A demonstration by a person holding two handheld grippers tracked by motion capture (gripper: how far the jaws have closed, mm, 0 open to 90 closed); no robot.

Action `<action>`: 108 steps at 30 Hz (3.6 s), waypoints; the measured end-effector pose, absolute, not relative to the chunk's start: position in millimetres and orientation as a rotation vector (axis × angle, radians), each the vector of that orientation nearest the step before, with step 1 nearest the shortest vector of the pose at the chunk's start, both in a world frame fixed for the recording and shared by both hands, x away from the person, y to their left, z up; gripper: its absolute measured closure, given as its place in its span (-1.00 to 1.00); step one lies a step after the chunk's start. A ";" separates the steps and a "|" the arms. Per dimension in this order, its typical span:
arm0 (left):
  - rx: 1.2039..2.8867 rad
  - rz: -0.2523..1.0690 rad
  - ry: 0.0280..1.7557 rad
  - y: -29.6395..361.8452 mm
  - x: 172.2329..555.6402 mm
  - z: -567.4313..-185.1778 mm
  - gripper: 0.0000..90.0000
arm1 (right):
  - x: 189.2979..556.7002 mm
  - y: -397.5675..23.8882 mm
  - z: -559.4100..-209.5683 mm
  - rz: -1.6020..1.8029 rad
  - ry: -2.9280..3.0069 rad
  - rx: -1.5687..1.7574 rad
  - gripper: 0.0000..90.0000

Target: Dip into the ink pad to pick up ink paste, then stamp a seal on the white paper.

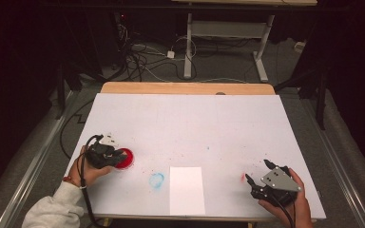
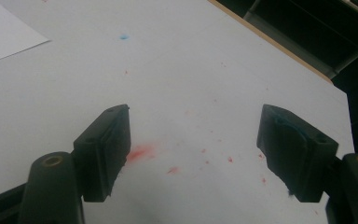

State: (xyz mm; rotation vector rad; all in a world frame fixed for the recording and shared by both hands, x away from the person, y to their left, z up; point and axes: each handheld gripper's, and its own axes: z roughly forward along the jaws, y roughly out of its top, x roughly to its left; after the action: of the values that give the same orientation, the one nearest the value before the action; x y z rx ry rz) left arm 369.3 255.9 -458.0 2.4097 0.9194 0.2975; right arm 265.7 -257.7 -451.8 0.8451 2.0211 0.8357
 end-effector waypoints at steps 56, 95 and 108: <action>2.261 0.437 0.867 254.8 345.4 -414.8 0.64 | 268.3 -256.3 -450.3 0.846 2.018 0.840 -0.42; 2.389 0.325 0.370 131.2 301.1 -400.3 0.64 | 266.4 -257.6 -451.9 0.831 2.026 0.848 -0.41; 2.507 0.201 0.279 77.8 309.4 -435.0 0.64 | 266.2 -258.1 -452.8 0.822 2.031 0.843 -0.41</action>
State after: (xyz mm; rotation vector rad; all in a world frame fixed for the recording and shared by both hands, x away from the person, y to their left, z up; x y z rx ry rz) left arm 309.4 77.8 -435.0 2.5071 0.2792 0.2011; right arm 266.2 -258.1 -452.8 0.8428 2.0313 0.8220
